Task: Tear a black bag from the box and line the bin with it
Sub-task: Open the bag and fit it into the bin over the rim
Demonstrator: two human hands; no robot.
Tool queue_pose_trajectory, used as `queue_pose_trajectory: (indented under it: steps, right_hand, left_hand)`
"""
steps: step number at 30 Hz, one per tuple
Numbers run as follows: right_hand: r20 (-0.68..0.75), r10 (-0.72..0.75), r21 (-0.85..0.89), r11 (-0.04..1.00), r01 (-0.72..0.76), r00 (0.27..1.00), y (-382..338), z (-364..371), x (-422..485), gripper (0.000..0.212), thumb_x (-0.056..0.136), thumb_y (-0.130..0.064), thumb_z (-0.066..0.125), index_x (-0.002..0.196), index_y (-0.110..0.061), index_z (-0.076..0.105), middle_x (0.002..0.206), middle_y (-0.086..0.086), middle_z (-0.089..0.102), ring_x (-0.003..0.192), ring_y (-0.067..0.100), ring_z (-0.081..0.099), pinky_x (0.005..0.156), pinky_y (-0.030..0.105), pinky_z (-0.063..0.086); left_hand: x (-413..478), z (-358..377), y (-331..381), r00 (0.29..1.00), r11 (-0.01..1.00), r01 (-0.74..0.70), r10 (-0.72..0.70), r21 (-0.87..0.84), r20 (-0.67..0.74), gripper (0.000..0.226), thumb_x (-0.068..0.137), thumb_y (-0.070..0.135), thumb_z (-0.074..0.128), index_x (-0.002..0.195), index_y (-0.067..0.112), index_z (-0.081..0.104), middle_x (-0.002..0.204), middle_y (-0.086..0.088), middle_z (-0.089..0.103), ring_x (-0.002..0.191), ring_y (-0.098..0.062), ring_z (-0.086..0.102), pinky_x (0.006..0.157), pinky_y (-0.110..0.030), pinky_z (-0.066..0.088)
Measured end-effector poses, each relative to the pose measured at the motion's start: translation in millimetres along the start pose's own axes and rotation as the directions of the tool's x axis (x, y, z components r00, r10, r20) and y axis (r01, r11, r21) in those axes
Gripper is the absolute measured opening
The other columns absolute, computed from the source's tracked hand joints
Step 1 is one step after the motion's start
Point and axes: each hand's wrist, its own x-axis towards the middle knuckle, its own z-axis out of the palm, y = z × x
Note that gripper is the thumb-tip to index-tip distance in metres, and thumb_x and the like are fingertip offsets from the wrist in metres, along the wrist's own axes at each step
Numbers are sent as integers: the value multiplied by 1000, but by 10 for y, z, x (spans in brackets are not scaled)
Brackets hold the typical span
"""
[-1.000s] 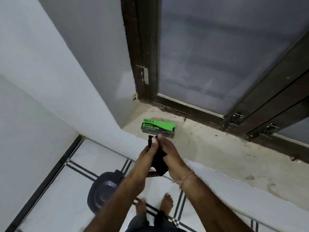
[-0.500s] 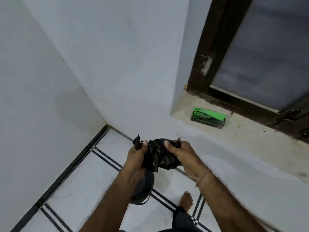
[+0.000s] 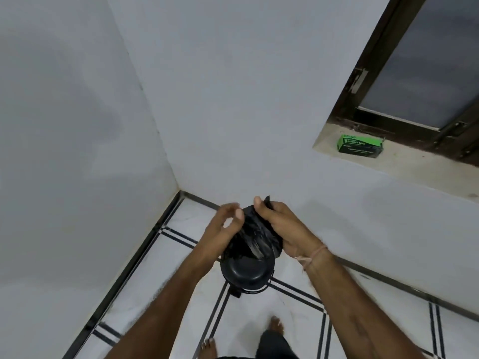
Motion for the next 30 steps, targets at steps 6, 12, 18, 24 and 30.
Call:
queue_pose_trajectory:
  steps: [6,12,18,24,30]
  right_hand:
    - [-167,-75,65,994,87,983,13,253,-238,10,96,-14,71,99,-4,71,93,15,72,84,24,70,75,29,61]
    - [-392,-111,8,992,124,913,253,268,-525,9,94,-11,74,98,-3,70,82,9,71,70,17,66,57,21,54]
    - [-261,-228,-73,974,216,938,336,377,-691,12,95,-13,74,87,-5,70,73,5,68,67,14,65,63,23,54]
    - [-482,-243,-54,967,249,842,419,542,-713,32,98,-25,71,86,5,69,71,8,71,62,14,64,55,23,52]
    - [-408,-231,-11,969,248,883,483,879,-750,17,99,-13,68,95,3,75,91,20,78,83,26,72,81,37,59]
  left_hand:
    - [-267,-122,-53,989,987,-117,106,-106,-103,43,97,35,69,98,-8,65,90,-23,72,83,-31,69,77,-42,56]
    - [-632,-169,-123,984,988,-94,73,-123,-164,20,102,17,62,85,9,70,77,0,75,73,-13,72,64,-21,55]
    - [-772,-105,-156,998,997,-63,65,-39,28,28,97,37,68,112,15,74,106,-9,79,101,-21,76,90,-36,59]
    - [-877,-105,-143,982,984,-156,146,-80,-121,36,104,32,58,85,8,76,79,-20,74,72,-21,70,67,-32,56]
    - [-844,-337,-130,983,983,-174,170,-55,-62,24,99,35,65,98,14,77,90,-7,78,86,-22,75,77,-39,61]
